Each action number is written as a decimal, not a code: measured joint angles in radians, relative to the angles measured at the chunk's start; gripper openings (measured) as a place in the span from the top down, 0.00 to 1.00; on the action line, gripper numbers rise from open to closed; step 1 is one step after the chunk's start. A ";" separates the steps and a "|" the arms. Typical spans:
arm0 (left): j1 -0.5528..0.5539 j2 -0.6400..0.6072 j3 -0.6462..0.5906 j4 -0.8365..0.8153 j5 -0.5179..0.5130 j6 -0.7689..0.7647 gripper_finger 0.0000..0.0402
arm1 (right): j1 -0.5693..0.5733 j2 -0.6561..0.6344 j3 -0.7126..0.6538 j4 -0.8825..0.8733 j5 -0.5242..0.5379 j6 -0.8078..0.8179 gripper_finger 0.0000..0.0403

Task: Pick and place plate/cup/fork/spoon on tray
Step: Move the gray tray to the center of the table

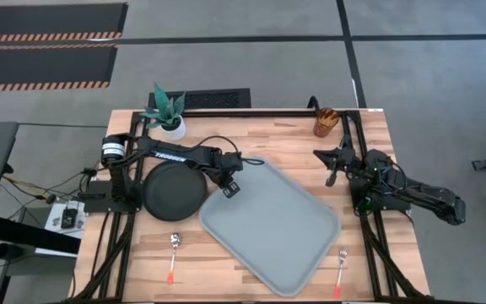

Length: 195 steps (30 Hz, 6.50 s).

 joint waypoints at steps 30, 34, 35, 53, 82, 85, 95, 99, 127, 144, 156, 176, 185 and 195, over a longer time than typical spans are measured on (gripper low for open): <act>0.016 0.007 -0.004 0.087 -0.001 0.128 0.79 | 0.000 0.000 0.000 0.015 0.001 0.091 0.92; 0.015 0.008 -0.004 0.085 -0.010 0.157 0.75 | 0.000 -0.001 0.009 0.073 -0.015 0.138 0.92; 0.015 0.008 -0.005 0.085 -0.017 0.165 0.75 | 0.004 0.004 0.020 0.047 -0.039 0.145 0.93; 0.029 0.005 -0.002 0.090 -0.016 0.251 0.80 | 0.604 0.409 0.285 -0.246 0.212 0.458 0.98; 0.028 -0.038 -0.002 0.119 -0.026 0.293 0.76 | 1.350 1.420 0.689 -0.368 0.029 1.405 0.98; 0.026 -0.045 -0.002 0.125 -0.025 0.303 0.76 | 1.329 1.455 0.689 -0.367 -0.007 1.407 0.98; 0.004 -0.050 -0.002 0.110 -0.024 0.335 0.76 | 1.280 1.460 0.690 -0.517 -0.022 1.456 0.98; 0.004 -0.050 -0.002 0.104 -0.019 0.335 0.76 | 1.279 1.413 0.689 -0.652 0.018 1.506 0.98; -0.181 -0.050 -0.002 0.054 0.071 0.529 0.76 | 0.911 1.332 0.674 -0.820 0.217 1.218 0.98; -0.249 -0.050 -0.002 -0.003 0.099 0.439 0.76 | 0.618 1.391 0.611 -0.823 0.233 1.012 0.98; -0.305 -0.050 -0.002 -0.028 -0.083 0.392 0.76 | 0.421 1.400 0.612 -0.589 0.317 0.566 0.98; -0.315 -0.048 -0.071 -0.159 0.095 0.256 0.76 | 0.776 1.159 0.613 -0.777 0.078 0.870 0.98; -0.336 -0.044 -0.073 -0.085 0.223 0.201 0.76 | 0.947 1.161 0.613 -0.952 -0.080 1.142 0.98; -0.355 -0.043 -0.074 -0.062 0.239 0.175 0.76 | 0.878 1.320 0.613 -0.951 -0.067 1.046 0.98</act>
